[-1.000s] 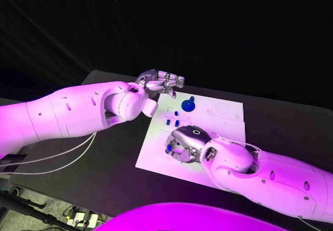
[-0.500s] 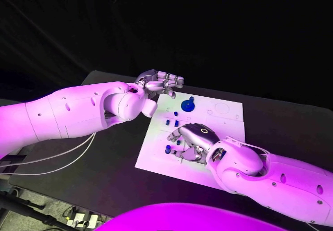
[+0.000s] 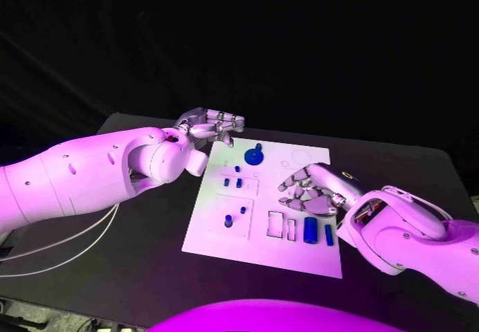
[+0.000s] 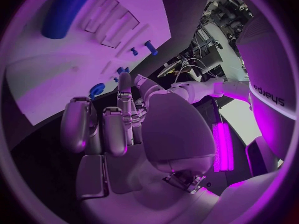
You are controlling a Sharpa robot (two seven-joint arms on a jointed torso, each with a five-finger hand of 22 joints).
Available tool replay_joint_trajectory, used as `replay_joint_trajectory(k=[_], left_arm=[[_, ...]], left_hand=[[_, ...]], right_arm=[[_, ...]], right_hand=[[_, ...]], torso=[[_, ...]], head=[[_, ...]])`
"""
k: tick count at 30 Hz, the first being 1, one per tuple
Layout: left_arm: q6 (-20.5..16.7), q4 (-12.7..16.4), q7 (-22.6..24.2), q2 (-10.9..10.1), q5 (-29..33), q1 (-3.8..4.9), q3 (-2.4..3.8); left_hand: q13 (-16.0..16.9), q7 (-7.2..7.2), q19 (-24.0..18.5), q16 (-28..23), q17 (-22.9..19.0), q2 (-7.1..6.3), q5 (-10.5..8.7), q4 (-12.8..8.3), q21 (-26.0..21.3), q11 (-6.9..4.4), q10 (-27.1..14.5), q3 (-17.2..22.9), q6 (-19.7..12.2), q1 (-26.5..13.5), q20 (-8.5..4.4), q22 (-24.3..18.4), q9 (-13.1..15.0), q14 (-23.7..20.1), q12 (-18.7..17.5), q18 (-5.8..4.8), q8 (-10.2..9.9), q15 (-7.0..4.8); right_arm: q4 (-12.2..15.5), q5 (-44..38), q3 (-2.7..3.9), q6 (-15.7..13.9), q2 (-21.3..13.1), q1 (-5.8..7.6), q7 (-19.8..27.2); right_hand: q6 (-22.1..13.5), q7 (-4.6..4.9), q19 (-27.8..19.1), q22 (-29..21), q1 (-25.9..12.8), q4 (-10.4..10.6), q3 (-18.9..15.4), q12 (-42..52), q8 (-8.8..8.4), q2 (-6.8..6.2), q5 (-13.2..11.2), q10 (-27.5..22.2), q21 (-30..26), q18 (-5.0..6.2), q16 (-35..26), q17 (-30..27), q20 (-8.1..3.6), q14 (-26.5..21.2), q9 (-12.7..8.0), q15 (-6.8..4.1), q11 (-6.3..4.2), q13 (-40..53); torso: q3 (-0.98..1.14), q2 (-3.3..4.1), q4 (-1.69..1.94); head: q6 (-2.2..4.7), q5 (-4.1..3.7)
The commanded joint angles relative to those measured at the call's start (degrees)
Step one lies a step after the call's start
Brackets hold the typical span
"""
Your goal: Assemble the parts on the task board
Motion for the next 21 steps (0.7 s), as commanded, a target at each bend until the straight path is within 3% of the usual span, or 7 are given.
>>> replay_joint_trajectory(k=[1,2,3,4,7,13,21], left_arm=[[0.9,0.0,0.2,0.0,-0.1,0.05,-0.1],[1.0,0.0,0.2,-0.1,-0.1,0.05,-0.17],[1.0,0.0,0.2,-0.1,-0.1,0.04,-0.25],[1.0,0.0,0.2,-0.1,-0.1,0.04,-0.31],[1.2,-0.1,0.2,-0.2,0.0,0.02,-0.49],[1.4,-0.2,0.3,-0.2,0.0,0.0,-0.7],[1.5,-0.2,0.4,-0.3,0.1,-0.02,-0.79]], left_hand=[[0.1,-0.01,0.1,-0.1,-0.1,0.08,0.13,-0.3,-0.3,0.09,-0.3,0.0,-0.5,0.7,0.04,-0.1,0.0,-0.3,0.4,0.75,0.4,-0.07],[0.1,-0.01,0.1,0.0,-0.1,0.11,0.13,-0.3,-0.3,0.09,-0.3,0.0,-0.5,0.7,0.04,-0.1,0.0,-0.3,0.4,0.75,0.4,-0.07],[0.1,-0.01,0.1,0.0,-0.1,0.13,0.14,-0.3,-0.3,0.09,-0.3,0.0,-0.5,0.7,0.04,-0.1,0.0,-0.3,0.4,0.75,0.4,-0.07],[0.1,-0.01,0.1,0.0,-0.1,0.13,0.14,-0.3,-0.3,0.09,-0.3,0.0,-0.5,0.7,0.04,-0.1,0.0,-0.3,0.4,0.75,0.4,-0.07],[0.1,-0.02,0.1,0.0,-0.1,0.15,0.13,-0.3,-0.3,0.08,-0.3,0.0,-0.4,0.7,0.04,-0.1,0.0,-0.3,0.5,0.75,0.4,-0.07],[0.1,-0.02,0.2,0.0,-0.1,0.13,0.11,-0.2,-0.3,0.09,-0.3,-0.1,-0.4,0.7,0.04,-0.1,0.0,-0.3,0.5,0.74,0.5,-0.07],[0.1,-0.02,0.2,0.0,-0.1,0.13,0.11,-0.2,-0.3,0.09,-0.3,-0.1,-0.4,0.7,0.04,-0.1,0.0,-0.3,0.5,0.74,0.5,-0.07]], right_arm=[[1.5,8.8,-0.03,0.3,-2.6,0.14,-1.8],[1.9,9.1,-0.06,0.7,-3.7,0.14,-2.8],[2.3,9.1,-0.1,1.1,-4.7,0.11,-3.8],[2.7,8.9,-0.15,1.4,-5.5,0.05,-4.9],[3.7,6.9,-0.32,2.4,-7.7,-0.41,-8.4],[4.4,2.3,-0.58,3.9,-9.1,-1.46,-13.6],[4.1,-0.8,-0.71,5.9,-8.6,-3.37,-17.3]], right_hand=[[0.9,-0.71,0.7,8.3,-1.8,1.0,-1.9,5.9,0.77,-0.5,1.6,2.2,1.4,-0.73,0.6,0.4,-0.88,3.0,0.4,-0.79,-0.66,5.7],[1.2,-1.15,0.9,8.6,-2.1,1.5,-3.0,14.0,1.28,-0.28,3.1,2.0,1.9,-0.83,1.0,0.9,-1.22,3.1,1.0,-1.35,-1.27,14.7],[1.5,-1.21,1.1,8.9,-3.2,2.3,-4.0,20.3,1.66,-0.26,3.5,2.4,2.3,-0.91,1.4,1.6,-1.42,3.2,1.4,-1.25,-1.1,21.9],[0.8,-0.98,1.3,9.2,-2.6,2.9,-5.7,29.0,2.24,0.41,5.6,0.3,2.7,-0.84,2.0,2.4,-1.98,3.3,2.5,-1.72,-1.35,32.0],[0.8,-1.65,1.7,9.8,-3.7,5.2,-9.7,44.6,4.23,0.68,6.0,1.7,3.8,-1.22,3.6,5.0,-1.59,3.7,5.2,-1.32,-1.32,49.8],[-0.3,-1.82,2.2,10.5,-3.8,8.0,-14.2,52.7,6.36,1.12,8.0,2.7,4.9,-1.46,5.2,7.7,-1.55,4.1,8.5,-1.35,-1.36,59.8],[-0.6,-2.0,2.3,10.6,-5.3,8.6,-17.1,52.5,7.38,1.49,8.1,2.1,4.8,-1.45,5.3,7.9,-1.58,4.1,10.1,-1.37,-1.39,60.2]], torso=[[0.1,-0.42,-0.56],[0.13,-0.47,-0.62],[0.16,-0.52,-0.74],[0.17,-0.57,-0.82],[0.18,-0.77,-1.12],[0.25,-1.04,-1.43],[0.13,-1.04,-1.25]], head=[[0.17,-1.61],[0.17,-1.91],[0.17,-2.14],[0.17,-2.49],[0.04,-3.52],[-0.18,-4.78],[-0.52,-6.2]])
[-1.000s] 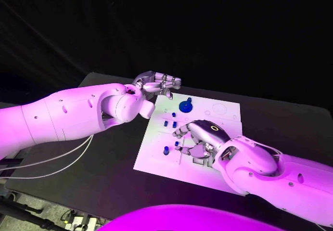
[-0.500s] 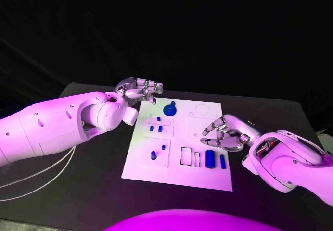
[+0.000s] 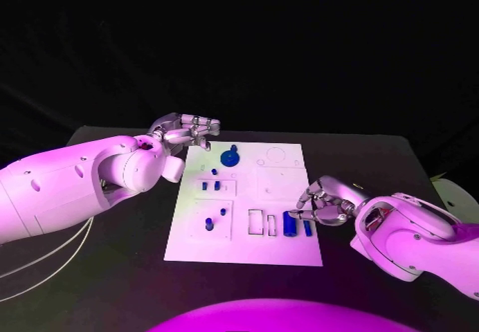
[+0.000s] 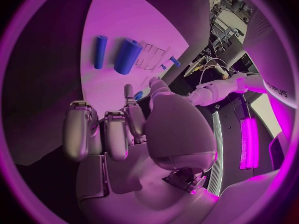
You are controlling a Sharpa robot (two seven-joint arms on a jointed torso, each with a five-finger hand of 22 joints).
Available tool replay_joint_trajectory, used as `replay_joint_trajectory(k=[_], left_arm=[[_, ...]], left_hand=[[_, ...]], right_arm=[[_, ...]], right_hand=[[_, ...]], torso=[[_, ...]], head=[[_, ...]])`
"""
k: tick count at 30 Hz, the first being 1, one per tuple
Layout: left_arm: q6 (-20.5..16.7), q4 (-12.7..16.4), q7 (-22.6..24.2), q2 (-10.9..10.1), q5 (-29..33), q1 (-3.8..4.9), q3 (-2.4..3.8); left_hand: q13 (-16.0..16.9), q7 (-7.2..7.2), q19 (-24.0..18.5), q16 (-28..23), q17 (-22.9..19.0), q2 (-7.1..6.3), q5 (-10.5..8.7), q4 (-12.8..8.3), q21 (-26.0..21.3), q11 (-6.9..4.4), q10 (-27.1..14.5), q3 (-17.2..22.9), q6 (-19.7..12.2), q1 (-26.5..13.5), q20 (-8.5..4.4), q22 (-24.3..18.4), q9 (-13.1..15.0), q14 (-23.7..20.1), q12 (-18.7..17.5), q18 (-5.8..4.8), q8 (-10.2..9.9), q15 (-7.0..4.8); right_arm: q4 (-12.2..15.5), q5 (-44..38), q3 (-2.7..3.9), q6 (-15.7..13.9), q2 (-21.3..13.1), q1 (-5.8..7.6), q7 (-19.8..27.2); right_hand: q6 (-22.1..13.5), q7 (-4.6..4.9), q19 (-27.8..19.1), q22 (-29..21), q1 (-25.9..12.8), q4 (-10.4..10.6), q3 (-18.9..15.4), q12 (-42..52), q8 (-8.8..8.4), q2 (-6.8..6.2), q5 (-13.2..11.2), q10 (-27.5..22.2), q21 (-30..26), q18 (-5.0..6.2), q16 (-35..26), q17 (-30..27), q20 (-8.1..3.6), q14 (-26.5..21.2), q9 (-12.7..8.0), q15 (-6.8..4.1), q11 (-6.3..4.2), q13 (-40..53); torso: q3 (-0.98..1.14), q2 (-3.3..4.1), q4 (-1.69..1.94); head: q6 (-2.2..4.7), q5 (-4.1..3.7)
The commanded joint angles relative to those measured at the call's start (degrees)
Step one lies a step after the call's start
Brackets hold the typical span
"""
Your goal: Assemble the parts on the task board
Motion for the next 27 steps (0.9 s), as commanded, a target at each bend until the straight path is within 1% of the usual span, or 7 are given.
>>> replay_joint_trajectory(k=[1,8,11,13,15,20,27], left_arm=[[1.1,0.1,0.4,0.0,0.1,0.02,0.02],[1.1,0.2,0.4,-0.3,0.1,0.02,0.01],[1.0,0.2,0.4,-0.5,0.1,0.02,0.01],[1.0,0.3,0.3,-0.5,0.1,0.02,0.01],[1.0,0.3,0.3,-0.5,0.1,0.02,0.01],[1.1,0.4,0.3,-0.7,0.1,0.03,0.01],[1.2,0.5,0.2,-0.7,0.1,0.03,0.01]], left_hand=[[0.1,-0.02,0.2,0.0,-0.1,-0.09,0.11,-0.2,-0.3,0.09,-0.3,-0.1,-0.4,0.4,0.04,-0.1,0.0,-0.3,0.3,0.74,0.2,-0.07],[0.1,-0.02,0.2,0.0,-0.1,-0.09,0.11,-0.2,-0.3,0.09,-0.3,-0.1,-0.4,0.4,0.04,-0.1,0.0,-0.3,0.3,0.74,0.2,-0.07],[0.1,-0.02,0.2,0.0,-0.1,-0.09,0.09,-0.2,-0.3,0.09,-0.2,-0.2,-0.4,0.4,0.04,-0.1,0.0,-0.3,0.3,0.73,0.3,-0.06],[0.1,-0.01,0.2,0.0,-0.1,-0.1,0.09,-0.1,-0.3,0.1,-0.3,-0.2,-0.4,0.3,0.04,-0.1,0.0,-0.3,0.3,0.73,0.3,-0.05],[0.1,-0.01,0.2,0.0,-0.1,-0.1,0.09,-0.1,-0.3,0.1,-0.3,-0.2,-0.4,0.3,0.04,-0.1,0.0,-0.3,0.3,0.73,0.3,-0.05],[0.1,-0.01,0.2,0.0,-0.1,-0.1,0.09,-0.1,-0.3,0.1,-0.3,-0.2,-0.4,0.3,0.04,-0.1,0.0,-0.3,0.3,0.73,0.3,-0.05],[0.1,0.01,0.2,0.0,-0.1,-0.1,0.08,-0.1,-0.3,0.11,-0.3,-0.3,-0.4,0.2,0.04,-0.1,0.0,-0.3,0.4,0.73,0.3,-0.04]], right_arm=[[-0.3,-3.9,-0.04,2.9,0.4,-0.58,-4.5],[-1.1,-5.4,-0.11,3.0,1.9,-1.78,-6.1],[-1.5,-6.1,-0.12,3.1,2.7,-2.1,-6.5],[-1.8,-6.8,-0.13,3.2,3.0,-2.19,-6.7],[-2.2,-7.5,-0.13,3.6,3.2,-2.25,-7.0],[-3.0,-8.5,-0.14,4.7,3.8,-2.45,-7.3],[-3.8,-9.6,-0.15,5.6,4.9,-2.99,-7.6]], right_hand=[[-0.5,-0.11,0.9,10.6,-1.0,0.1,-0.9,-0.2,0.42,0.09,0.3,-0.3,0.2,-0.57,0.2,5.0,-0.14,3.9,0.5,-0.11,0.01,0.1],[-0.4,-0.29,1.0,10.7,-2.2,0.1,-2.4,-0.5,0.97,0.54,0.9,-0.5,0.1,-0.57,0.2,5.0,-0.21,3.9,1.3,-0.2,-0.11,0.1],[-0.3,-0.35,1.0,10.7,-2.5,0.2,-2.8,-0.6,1.12,0.73,0.9,-0.6,0.1,-0.57,0.2,4.8,-0.23,3.9,1.5,-0.23,-0.16,0.1],[-0.3,-0.35,1.0,10.7,-2.5,0.2,-2.8,-0.6,1.14,0.75,1.0,-0.6,0.1,-0.57,0.1,4.8,-0.23,3.9,1.5,-0.24,-0.16,0.1],[-0.3,-0.4,0.9,10.7,-2.7,0.1,-3.0,-0.7,1.25,0.95,1.0,-0.6,0.1,-0.56,0.2,4.9,-0.24,3.9,1.7,-0.26,-0.2,0.2],[-0.2,-0.47,0.9,10.7,-3.0,0.2,-3.3,-0.9,1.42,1.28,0.9,-0.7,0.0,-0.54,0.1,4.8,-0.28,3.9,1.9,-0.31,-0.25,0.0],[-0.1,-0.55,1.0,10.8,-3.3,0.2,-3.6,-0.8,1.63,1.63,0.8,-0.6,0.3,-0.6,0.3,5.3,-0.32,4.0,2.2,-0.36,-0.32,0.3]], torso=[[-0.06,0.0,0.12],[-0.06,0.05,0.03],[-0.08,0.01,-0.06],[-0.09,0.03,0.0],[-0.07,0.06,0.06],[-0.06,0.05,-0.03],[-0.04,0.11,0.02]], head=[[-0.12,-0.63],[-0.33,-0.63],[-0.43,-0.58],[-0.49,-0.68],[-0.62,-0.6],[-0.79,-0.35],[-0.87,-0.05]])
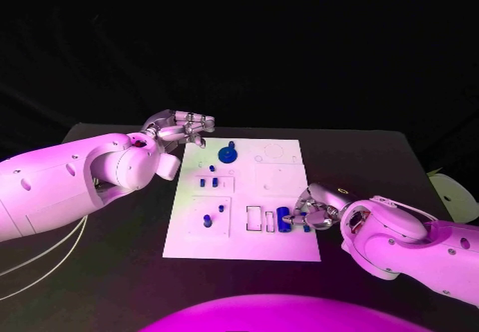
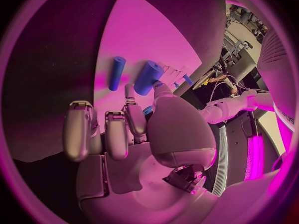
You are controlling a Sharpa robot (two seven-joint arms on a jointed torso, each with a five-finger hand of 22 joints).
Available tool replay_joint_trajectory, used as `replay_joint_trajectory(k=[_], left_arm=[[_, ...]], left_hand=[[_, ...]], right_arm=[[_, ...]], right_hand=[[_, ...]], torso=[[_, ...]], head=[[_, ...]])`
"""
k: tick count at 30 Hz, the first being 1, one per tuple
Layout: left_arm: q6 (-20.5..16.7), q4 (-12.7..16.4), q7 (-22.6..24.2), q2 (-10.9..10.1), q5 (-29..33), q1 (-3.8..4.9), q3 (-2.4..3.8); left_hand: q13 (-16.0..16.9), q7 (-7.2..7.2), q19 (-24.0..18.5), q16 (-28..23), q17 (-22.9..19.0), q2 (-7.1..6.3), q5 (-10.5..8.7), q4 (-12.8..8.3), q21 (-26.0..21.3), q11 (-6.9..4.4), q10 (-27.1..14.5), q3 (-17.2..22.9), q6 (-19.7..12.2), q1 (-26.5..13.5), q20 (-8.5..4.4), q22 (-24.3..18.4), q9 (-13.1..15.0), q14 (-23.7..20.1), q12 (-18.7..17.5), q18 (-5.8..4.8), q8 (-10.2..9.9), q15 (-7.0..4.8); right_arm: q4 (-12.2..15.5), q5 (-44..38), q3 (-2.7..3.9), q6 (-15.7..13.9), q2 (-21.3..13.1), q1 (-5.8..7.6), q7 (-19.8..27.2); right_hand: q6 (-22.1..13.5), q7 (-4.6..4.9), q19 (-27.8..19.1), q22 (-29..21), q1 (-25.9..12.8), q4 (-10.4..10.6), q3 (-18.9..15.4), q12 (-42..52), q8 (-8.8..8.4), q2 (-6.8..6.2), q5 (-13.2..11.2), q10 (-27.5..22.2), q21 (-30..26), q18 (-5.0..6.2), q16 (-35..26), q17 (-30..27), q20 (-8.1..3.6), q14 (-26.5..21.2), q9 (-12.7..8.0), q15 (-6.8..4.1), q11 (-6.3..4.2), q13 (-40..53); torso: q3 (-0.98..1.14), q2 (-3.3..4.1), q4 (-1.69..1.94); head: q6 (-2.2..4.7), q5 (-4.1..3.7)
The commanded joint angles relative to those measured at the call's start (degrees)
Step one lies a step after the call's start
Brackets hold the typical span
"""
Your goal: Assemble the parts on the task board
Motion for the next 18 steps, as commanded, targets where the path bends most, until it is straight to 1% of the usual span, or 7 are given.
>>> replay_joint_trajectory(k=[1,4,12,18], left_arm=[[1.0,0.2,0.2,0.1,0.1,0.04,0.04],[1.0,0.2,0.2,0.1,0.1,0.04,0.04],[1.1,0.3,0.1,0.1,0.1,0.04,0.04],[1.1,0.3,0.0,0.0,0.1,0.04,0.04]], left_hand=[[0.1,0.01,0.2,0.0,0.0,-0.1,0.08,-0.1,-0.3,0.11,-0.3,-0.3,-0.4,0.2,0.04,0.0,0.0,-0.3,0.4,0.73,0.3,-0.04],[0.1,0.01,0.2,0.0,0.0,-0.1,0.08,-0.1,-0.3,0.11,-0.3,-0.3,-0.4,0.2,0.04,0.0,0.0,-0.3,0.4,0.73,0.3,-0.04],[0.1,0.01,0.2,0.0,0.0,-0.1,0.08,-0.1,-0.3,0.11,-0.3,-0.3,-0.4,0.2,0.04,0.0,0.0,-0.3,0.4,0.73,0.3,-0.04],[0.1,0.01,0.2,0.0,0.0,-0.1,0.08,-0.1,-0.3,0.11,-0.3,-0.3,-0.4,0.2,0.04,0.0,0.0,-0.3,0.4,0.73,0.3,-0.04]], right_arm=[[-0.4,-2.6,-0.03,2.1,0.5,-0.33,-1.1],[-0.8,-2.8,-0.03,2.2,1.2,-0.5,-1.1],[-1.7,-3.0,-0.03,2.1,2.7,-0.82,-1.2],[-2.3,-2.9,-0.03,2.5,3.4,-1.07,-1.2]], right_hand=[[0.1,-0.35,1.0,10.8,-0.6,0.0,-0.5,0.0,0.29,0.05,0.1,-0.4,0.2,-0.61,0.4,5.3,-0.33,4.0,0.2,-0.36,-0.12,0.2],[0.2,-0.37,1.0,10.8,-0.7,0.0,-0.6,0.0,0.33,0.09,0.1,-0.4,0.2,-0.6,0.3,5.3,-0.34,4.0,0.2,-0.37,-0.14,0.2],[0.2,-0.45,1.0,10.8,-1.0,0.0,-1.1,-0.1,0.56,0.16,-0.4,-0.4,0.0,-0.57,0.3,5.2,-0.39,3.9,0.6,-0.44,-0.21,0.3],[0.2,-0.46,1.0,10.8,-1.0,-0.1,-1.2,-0.1,0.58,0.17,-0.4,-0.3,0.1,-0.58,0.4,5.4,-0.4,4.0,0.6,-0.44,-0.22,0.3]], torso=[[-0.01,0.02,0.02],[-0.04,-0.01,-0.04],[-0.03,-0.09,0.0],[-0.07,-0.11,-0.02]], head=[[-0.05,0.16],[-0.14,0.17],[-0.32,-0.04],[-0.46,-0.1]])
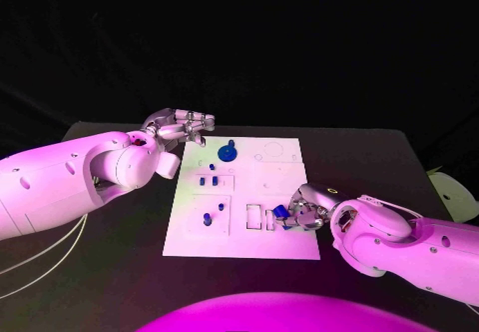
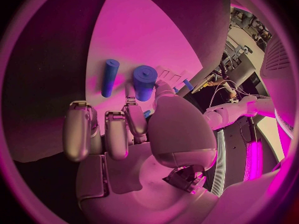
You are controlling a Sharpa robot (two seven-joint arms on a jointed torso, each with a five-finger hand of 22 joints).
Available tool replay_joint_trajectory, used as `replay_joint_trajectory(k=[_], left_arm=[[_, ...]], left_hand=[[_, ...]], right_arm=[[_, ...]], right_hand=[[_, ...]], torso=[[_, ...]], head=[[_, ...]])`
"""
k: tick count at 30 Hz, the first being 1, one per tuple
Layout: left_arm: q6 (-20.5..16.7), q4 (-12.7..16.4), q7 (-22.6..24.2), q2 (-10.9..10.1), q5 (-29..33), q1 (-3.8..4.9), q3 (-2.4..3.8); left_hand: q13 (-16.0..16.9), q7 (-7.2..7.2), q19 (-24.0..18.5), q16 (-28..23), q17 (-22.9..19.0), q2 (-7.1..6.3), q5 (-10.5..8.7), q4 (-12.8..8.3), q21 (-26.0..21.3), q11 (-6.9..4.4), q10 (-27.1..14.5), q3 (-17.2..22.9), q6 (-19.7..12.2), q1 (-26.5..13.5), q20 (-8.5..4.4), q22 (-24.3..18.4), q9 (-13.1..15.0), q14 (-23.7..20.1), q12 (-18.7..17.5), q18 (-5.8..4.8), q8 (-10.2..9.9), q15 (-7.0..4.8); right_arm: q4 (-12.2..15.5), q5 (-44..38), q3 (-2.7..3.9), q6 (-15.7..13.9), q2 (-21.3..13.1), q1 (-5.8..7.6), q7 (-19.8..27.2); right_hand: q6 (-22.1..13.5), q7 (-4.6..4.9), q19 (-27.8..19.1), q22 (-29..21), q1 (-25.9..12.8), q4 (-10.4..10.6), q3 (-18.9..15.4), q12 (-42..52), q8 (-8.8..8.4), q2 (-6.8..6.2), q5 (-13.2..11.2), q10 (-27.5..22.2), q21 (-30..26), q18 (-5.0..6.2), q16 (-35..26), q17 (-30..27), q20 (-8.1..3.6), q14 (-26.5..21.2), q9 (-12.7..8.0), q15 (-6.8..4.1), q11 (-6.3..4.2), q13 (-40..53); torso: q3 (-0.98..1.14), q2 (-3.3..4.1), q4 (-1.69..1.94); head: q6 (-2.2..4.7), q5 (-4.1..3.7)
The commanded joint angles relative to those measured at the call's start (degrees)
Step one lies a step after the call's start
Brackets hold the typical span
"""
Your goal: Assemble the parts on the task board
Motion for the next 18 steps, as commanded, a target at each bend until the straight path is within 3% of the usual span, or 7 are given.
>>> replay_joint_trajectory(k=[1,18], left_arm=[[1.0,0.2,0.1,0.0,0.1,0.04,0.04],[1.1,0.2,-0.1,0.1,0.1,0.05,0.04]], left_hand=[[0.1,0.01,0.2,0.0,-0.1,-0.1,0.08,-0.1,-0.3,0.11,-0.3,-0.3,-0.4,0.2,0.05,-0.1,0.0,-0.3,0.4,0.73,0.3,-0.04],[0.1,0.02,0.2,0.0,-0.1,-0.1,0.08,0.0,-0.4,0.13,-0.4,-0.4,-0.5,0.1,0.06,-0.1,0.0,-0.3,0.4,0.72,0.3,-0.02]], right_arm=[[-0.3,-0.8,-0.11,1.6,0.3,-0.29,-0.5],[-2.0,-1.4,-0.11,3.7,1.2,-0.36,-0.9]], right_hand=[[0.0,-0.29,1.0,10.8,-0.5,0.0,-0.3,0.0,0.14,0.13,-0.2,-0.3,0.1,-0.59,0.4,5.4,-0.4,4.0,-0.1,-0.45,-0.23,0.1],[-0.1,-0.49,0.9,10.9,2.7,-0.4,-0.7,-0.1,0.82,0.4,0.5,-0.3,-0.2,-0.55,0.4,5.4,-0.58,4.0,1.2,-0.62,-0.42,0.7]], torso=[[-0.02,-0.02,-0.05],[0.0,-0.06,-0.02]], head=[[-0.09,0.01],[0.04,-0.36]])
